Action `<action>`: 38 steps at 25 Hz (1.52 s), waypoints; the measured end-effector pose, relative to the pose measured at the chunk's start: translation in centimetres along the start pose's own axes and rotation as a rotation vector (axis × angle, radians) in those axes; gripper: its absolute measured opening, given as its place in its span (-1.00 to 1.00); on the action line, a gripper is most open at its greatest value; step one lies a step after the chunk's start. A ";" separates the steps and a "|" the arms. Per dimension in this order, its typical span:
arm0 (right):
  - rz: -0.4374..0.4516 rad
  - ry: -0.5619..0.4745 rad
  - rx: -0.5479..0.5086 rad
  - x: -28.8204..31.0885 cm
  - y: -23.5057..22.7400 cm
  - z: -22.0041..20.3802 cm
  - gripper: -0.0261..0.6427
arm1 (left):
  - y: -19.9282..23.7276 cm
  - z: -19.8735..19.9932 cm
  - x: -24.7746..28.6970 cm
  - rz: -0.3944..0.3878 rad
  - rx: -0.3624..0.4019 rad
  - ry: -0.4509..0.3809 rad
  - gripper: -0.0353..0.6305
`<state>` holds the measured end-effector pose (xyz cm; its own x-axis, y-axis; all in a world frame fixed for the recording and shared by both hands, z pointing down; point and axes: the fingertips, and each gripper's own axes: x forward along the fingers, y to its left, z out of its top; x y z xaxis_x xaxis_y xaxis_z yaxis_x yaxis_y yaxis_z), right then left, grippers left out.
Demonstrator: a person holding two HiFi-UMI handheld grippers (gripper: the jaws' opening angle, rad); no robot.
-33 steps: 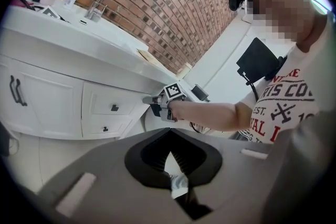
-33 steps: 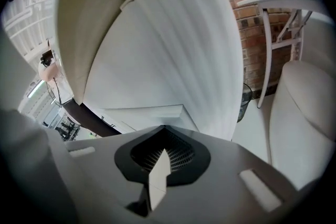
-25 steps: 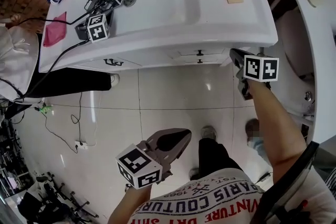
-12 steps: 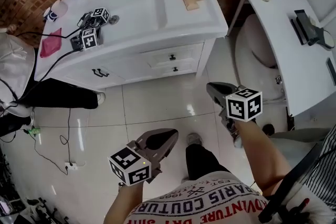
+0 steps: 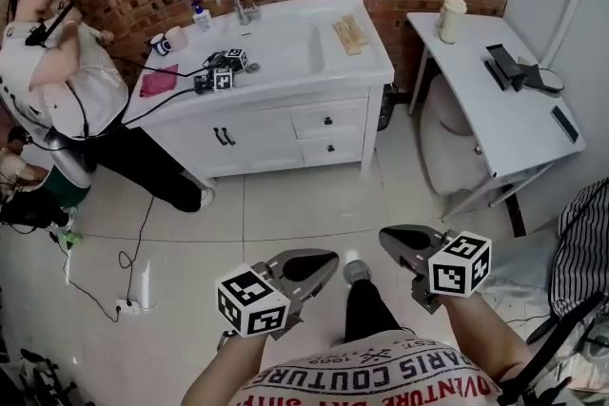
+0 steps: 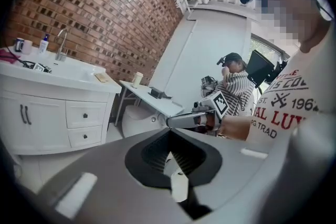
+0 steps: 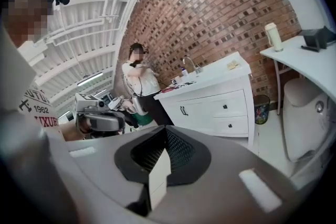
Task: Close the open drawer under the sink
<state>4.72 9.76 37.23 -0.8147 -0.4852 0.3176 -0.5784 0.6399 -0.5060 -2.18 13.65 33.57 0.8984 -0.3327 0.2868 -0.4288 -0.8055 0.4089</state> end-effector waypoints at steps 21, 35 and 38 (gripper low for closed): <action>0.101 -0.106 -0.225 -12.1 22.2 -0.7 -0.90 | -17.9 1.1 -7.9 -0.088 0.171 -0.099 -0.94; 0.111 -0.071 -0.290 -11.3 24.5 -0.9 -0.90 | -18.7 1.7 -9.5 -0.095 0.175 -0.119 -0.94; 0.112 -0.072 -0.294 -11.3 23.9 -0.5 -0.90 | -18.4 2.0 -9.0 -0.096 0.178 -0.119 -0.94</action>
<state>0.03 30.86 21.97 -0.8750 -0.4360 0.2102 -0.4811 0.8316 -0.2776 -2.19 30.45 21.75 0.9435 -0.2978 0.1453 -0.3273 -0.9064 0.2670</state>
